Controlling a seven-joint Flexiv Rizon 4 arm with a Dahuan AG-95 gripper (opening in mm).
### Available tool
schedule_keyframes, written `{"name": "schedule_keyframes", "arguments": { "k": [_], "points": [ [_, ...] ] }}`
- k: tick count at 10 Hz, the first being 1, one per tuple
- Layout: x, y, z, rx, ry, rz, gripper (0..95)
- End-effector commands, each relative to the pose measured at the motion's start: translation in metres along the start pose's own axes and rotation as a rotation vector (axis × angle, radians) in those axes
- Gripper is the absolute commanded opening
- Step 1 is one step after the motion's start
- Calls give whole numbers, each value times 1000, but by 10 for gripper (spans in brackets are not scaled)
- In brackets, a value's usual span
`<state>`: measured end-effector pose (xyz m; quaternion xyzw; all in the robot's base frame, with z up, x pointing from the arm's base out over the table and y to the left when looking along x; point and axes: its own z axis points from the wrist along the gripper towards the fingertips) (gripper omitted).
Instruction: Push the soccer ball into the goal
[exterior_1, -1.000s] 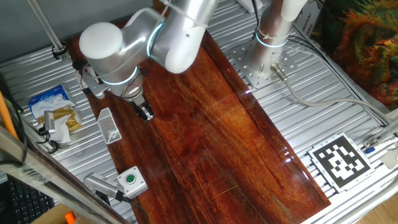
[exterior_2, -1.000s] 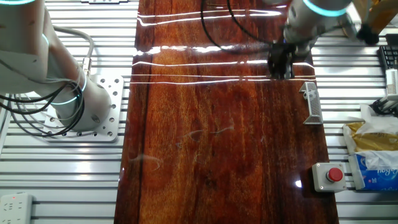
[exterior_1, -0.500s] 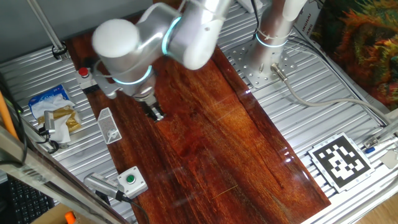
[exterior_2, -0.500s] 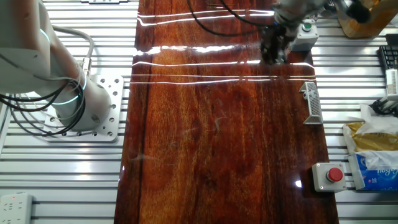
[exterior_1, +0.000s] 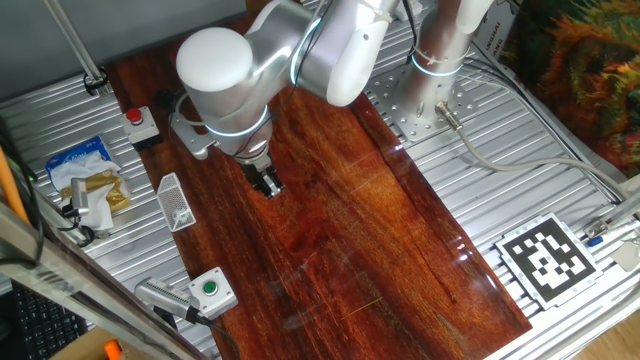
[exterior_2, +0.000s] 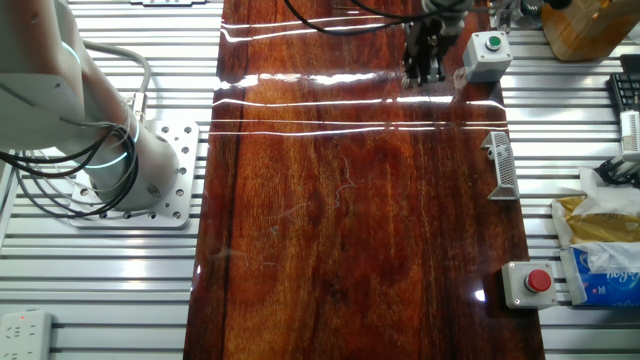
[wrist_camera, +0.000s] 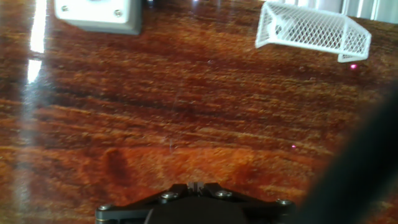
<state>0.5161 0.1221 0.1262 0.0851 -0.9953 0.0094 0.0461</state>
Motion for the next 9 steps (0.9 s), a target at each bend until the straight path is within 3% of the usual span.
{"name": "schedule_keyframes", "arguments": {
  "k": [1,9],
  "points": [
    [-1,0,1,-2,0,-3,0],
    [-1,0,1,-1,0,-13,0]
  ]
}}
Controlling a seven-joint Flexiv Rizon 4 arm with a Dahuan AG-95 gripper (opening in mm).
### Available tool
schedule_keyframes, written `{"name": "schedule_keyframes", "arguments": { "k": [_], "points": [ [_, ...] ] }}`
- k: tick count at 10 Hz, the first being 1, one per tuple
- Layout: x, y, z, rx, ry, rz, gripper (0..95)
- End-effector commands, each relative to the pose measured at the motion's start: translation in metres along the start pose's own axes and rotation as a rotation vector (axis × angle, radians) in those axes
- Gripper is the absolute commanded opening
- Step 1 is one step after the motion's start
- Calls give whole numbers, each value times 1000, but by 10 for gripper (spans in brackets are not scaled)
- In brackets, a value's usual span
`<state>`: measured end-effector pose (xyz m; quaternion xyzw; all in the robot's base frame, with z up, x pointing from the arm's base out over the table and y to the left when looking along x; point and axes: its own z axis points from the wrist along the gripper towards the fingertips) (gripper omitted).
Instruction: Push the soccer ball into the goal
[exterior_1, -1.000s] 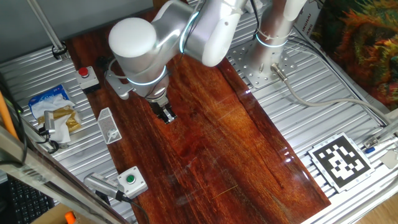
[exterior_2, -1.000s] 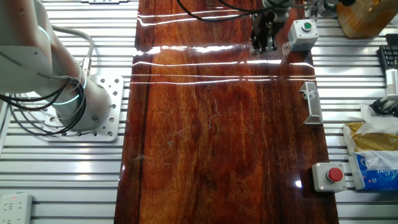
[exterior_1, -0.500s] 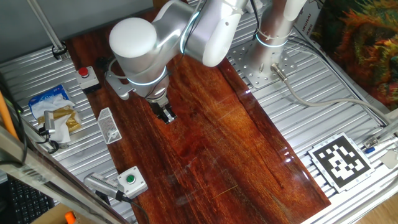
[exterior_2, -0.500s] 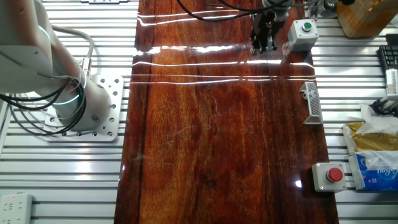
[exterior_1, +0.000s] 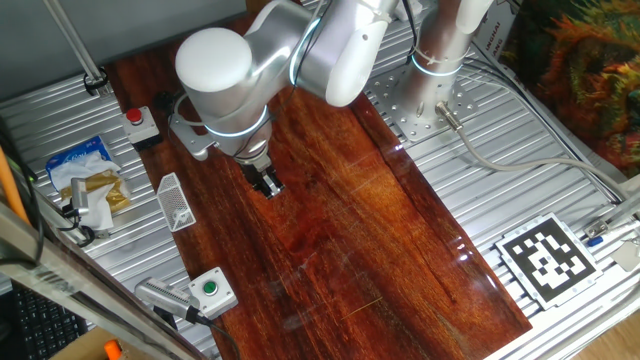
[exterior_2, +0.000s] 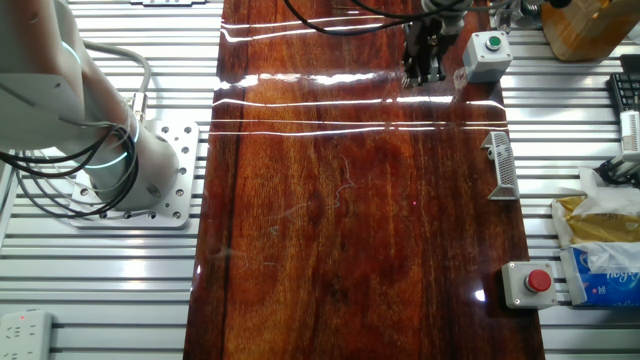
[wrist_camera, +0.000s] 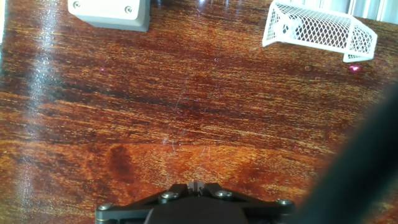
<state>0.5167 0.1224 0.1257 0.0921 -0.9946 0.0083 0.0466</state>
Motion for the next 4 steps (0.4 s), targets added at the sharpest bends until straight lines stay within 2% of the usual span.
{"name": "schedule_keyframes", "arguments": {
  "k": [1,4],
  "points": [
    [0,0,0,0,0,2,0],
    [0,0,0,0,1,-2,0]
  ]
}}
